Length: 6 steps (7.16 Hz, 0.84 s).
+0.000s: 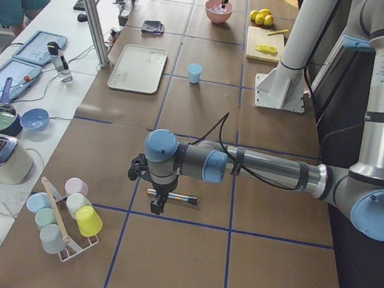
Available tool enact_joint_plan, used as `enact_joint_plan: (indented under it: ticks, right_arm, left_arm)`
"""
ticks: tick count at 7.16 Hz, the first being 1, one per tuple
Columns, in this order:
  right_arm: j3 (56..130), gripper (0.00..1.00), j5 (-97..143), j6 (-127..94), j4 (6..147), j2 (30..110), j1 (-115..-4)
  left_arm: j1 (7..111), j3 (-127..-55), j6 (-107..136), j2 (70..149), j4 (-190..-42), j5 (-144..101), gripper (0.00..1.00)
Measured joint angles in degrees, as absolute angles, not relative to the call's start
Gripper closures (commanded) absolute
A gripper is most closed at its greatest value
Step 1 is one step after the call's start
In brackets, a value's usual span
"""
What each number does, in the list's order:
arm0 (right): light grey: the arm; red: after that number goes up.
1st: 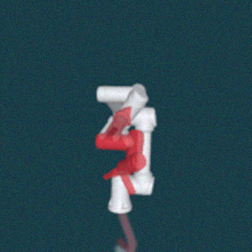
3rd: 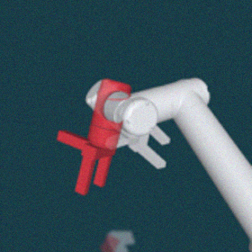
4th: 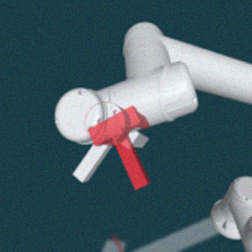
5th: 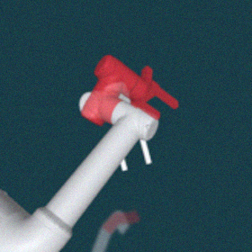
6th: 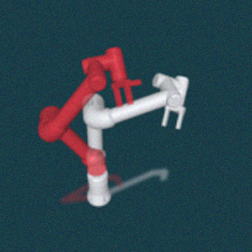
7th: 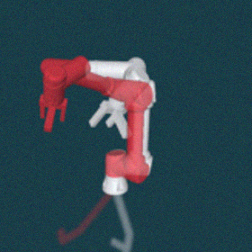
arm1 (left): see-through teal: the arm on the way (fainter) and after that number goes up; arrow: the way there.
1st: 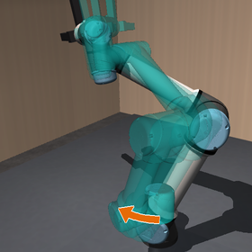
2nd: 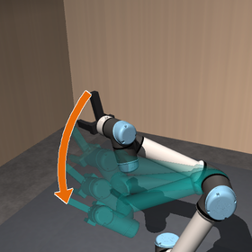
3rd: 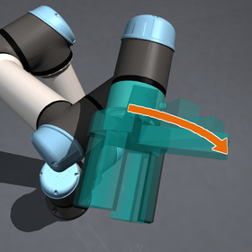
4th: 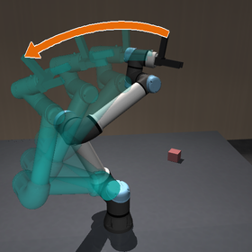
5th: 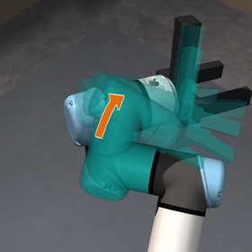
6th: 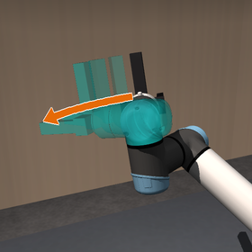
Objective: Mash ice and strawberries in cup
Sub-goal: 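Grasp a third ice cube from the pink bowl with the right gripper, then carry the ice cube with the right gripper over the light-blue cup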
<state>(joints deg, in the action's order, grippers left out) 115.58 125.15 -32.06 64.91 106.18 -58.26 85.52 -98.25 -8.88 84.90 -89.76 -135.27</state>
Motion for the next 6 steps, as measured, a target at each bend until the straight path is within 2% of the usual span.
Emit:
enact_joint_plan:
  ticks: [2, 6]
  right_arm:
    - [117.8, 1.0, 125.3, -32.1, 75.0, 98.1, -59.3]
    - [118.4, 1.0, 124.5, -33.5, 111.0, 68.2, -57.4]
  left_arm:
    - [85.5, -98.2, -8.9, 84.9, -89.8, -135.3, 0.0]
    - [85.4, -98.1, -8.9, 84.9, -89.8, -135.3, 0.0]
